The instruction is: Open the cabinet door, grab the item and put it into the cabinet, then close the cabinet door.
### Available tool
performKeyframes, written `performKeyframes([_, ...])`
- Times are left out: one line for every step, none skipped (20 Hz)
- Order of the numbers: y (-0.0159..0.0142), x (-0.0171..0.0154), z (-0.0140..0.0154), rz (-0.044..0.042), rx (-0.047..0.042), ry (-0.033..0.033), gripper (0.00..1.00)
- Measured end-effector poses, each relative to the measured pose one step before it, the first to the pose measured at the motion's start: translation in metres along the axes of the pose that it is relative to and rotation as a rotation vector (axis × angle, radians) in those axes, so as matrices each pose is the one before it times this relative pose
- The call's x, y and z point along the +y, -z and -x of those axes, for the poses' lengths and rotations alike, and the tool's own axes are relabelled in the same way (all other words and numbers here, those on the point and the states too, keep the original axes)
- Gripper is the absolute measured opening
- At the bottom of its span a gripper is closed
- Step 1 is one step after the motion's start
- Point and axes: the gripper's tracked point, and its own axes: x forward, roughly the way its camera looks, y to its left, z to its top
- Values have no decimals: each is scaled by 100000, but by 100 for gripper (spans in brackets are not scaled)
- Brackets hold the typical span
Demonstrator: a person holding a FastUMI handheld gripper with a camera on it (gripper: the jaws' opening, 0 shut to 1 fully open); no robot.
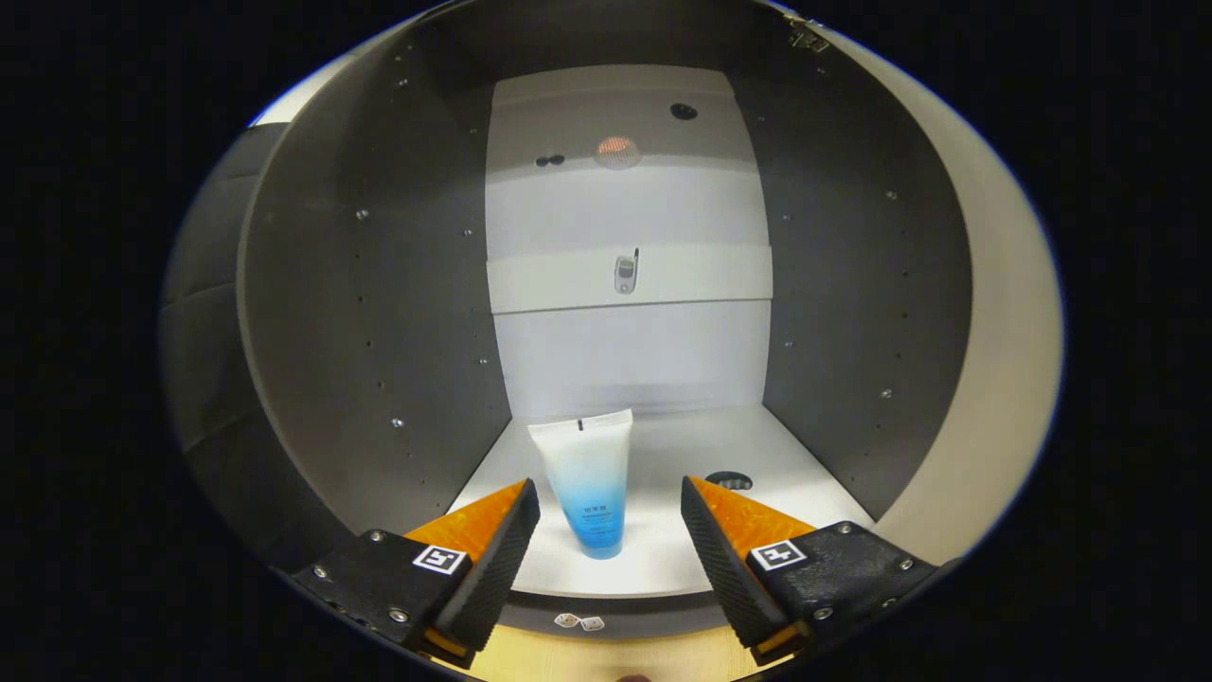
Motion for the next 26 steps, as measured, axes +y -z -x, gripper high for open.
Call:
performKeyframes([-322,-43,1104,390,-1645,-306,93])
performKeyframes([-388,21,1243,434,-1596,-394,93])
performKeyframes([-298,20,1284,646,-1641,-603,93])
performKeyframes([-385,-25,1332,621,-1645,-316,93])
performKeyframes([-287,-14,1343,622,-1612,-531,93])
performKeyframes([-339,108,1437,613,-1465,-737,93])
performKeyframes([-297,17,1455,734,-1558,-334,93])
performKeyframes([-320,-187,1342,597,-1449,456,93])
performKeyframes([-221,-115,1489,333,-1323,233,93])
performKeyframes([-313,-119,1393,-79,-1268,49,93])
performKeyframes([-246,-55,1365,-500,-1019,-436,93])
performKeyframes([-181,31,1395,-624,-768,-729,93])
performKeyframes([-28,-180,1305,-598,-587,-345,93])
performKeyframes([-80,-131,1308,-347,-547,-219,93])
performKeyframes([-122,-206,1165,-92,-771,-94,93])
performKeyframes([-46,-97,1186,15,-627,-135,93])
performKeyframes([-29,47,1170,187,-578,-420,93])
performKeyframes([-53,-36,1177,469,-647,-123,93])
performKeyframes([65,-95,1053,550,-447,-24,93])
performKeyframes([112,45,1143,-29,182,-442,93])
performKeyframes([127,199,1106,-763,183,-1073,93])
performKeyframes([-18,215,1240,-673,115,-1202,93])
performKeyframes([-28,4,1201,88,94,-933,93])
performKeyframes([-24,-78,1137,928,-57,-293,93])
performKeyframes([43,-266,1086,1489,-197,195,93])
performKeyframes([-28,-333,1028,1521,-283,709,93])
